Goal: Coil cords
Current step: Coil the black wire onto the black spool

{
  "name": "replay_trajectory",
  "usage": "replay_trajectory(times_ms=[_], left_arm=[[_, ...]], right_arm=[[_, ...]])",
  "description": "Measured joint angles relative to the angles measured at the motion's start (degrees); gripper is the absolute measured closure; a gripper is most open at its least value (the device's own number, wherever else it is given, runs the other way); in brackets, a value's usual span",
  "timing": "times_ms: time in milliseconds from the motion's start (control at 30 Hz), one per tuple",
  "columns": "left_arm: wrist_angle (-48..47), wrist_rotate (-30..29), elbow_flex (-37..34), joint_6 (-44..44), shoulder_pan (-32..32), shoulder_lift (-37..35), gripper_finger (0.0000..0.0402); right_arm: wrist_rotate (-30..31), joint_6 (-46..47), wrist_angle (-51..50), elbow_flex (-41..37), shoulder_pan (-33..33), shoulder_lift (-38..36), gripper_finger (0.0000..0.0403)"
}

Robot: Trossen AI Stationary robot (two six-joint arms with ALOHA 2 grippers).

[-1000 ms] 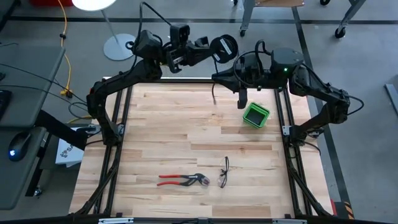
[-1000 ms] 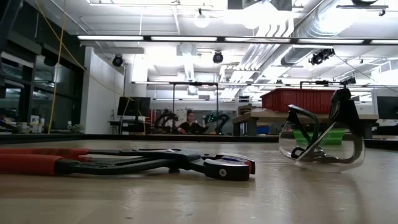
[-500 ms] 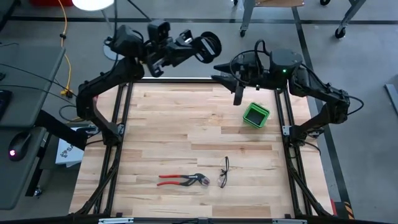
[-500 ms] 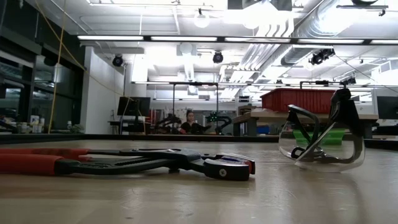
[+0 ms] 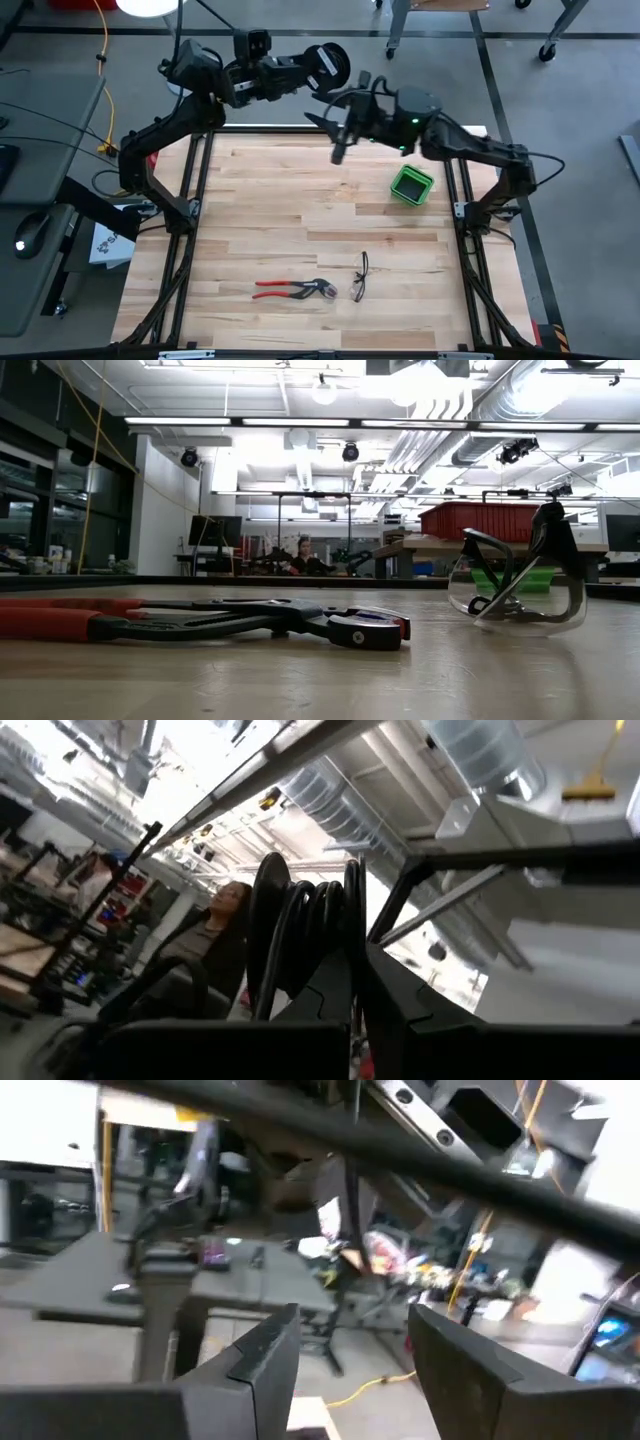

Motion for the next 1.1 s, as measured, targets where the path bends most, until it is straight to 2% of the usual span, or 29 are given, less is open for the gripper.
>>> replay_trajectory(times_ms=[267, 767, 867, 1100], left_arm=[[0.5, -3.1, 0.0, -3.3, -1.0, 0.0, 0.0401], [0.7, -4.2, 0.0, -3.0, -1.3, 0.0, 0.0401], [0.7, -4.1, 0.0, -2.9, -1.3, 0.0, 0.0401], [1.0, -4.4, 0.0, -2.9, -1.3, 0.0, 0.0401]], right_arm=[[2.1, -5.2, 12.4, 0.0, 0.0, 5.3, 0.0224], [1.7, -3.2, 20.0, 0.0, -0.1, 8.5, 0.0227], [1.7, -3.2, 19.9, 0.0, -0.1, 8.5, 0.025], [2.0, -1.2, 19.4, 0.0, -0.8, 9.0, 0.0346]])
